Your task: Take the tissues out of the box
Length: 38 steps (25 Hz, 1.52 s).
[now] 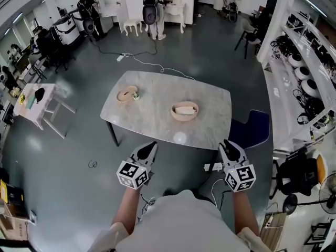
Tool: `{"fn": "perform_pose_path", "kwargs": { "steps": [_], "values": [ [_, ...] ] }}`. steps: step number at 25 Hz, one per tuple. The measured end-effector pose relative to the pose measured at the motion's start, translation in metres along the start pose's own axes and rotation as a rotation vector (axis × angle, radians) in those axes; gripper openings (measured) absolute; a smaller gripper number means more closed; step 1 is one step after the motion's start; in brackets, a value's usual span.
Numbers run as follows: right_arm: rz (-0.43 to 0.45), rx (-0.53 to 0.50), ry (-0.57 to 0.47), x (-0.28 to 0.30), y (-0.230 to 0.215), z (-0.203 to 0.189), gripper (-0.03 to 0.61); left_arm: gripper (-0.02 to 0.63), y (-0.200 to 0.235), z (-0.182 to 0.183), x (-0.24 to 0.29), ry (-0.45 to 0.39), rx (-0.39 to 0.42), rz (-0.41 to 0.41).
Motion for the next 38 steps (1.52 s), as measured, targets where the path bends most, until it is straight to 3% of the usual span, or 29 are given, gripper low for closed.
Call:
{"fn": "perform_pose_path", "kwargs": {
  "steps": [20, 28, 38],
  "values": [
    [-0.069, 0.01, 0.01, 0.013, 0.047, -0.01, 0.101, 0.008, 0.046, -0.011, -0.026, 0.005, -0.001, -0.057],
    [-0.052, 0.027, 0.03, 0.038, 0.025, -0.018, 0.098, 0.008, 0.055, -0.015, -0.002, 0.025, -0.005, -0.046],
    [0.019, 0.043, 0.078, 0.115, -0.027, -0.025, 0.097, 0.008, 0.087, -0.017, 0.061, 0.053, -0.024, 0.011]
  ]
}}
Point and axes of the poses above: the fingertips, and each gripper's own axes: x forward along the fingers, y to its left, z out of its top, the point moved 6 cm from there along -x, backward along the fingers, and after that the axes turned 4 degrees about x, right-handed, at the moved point
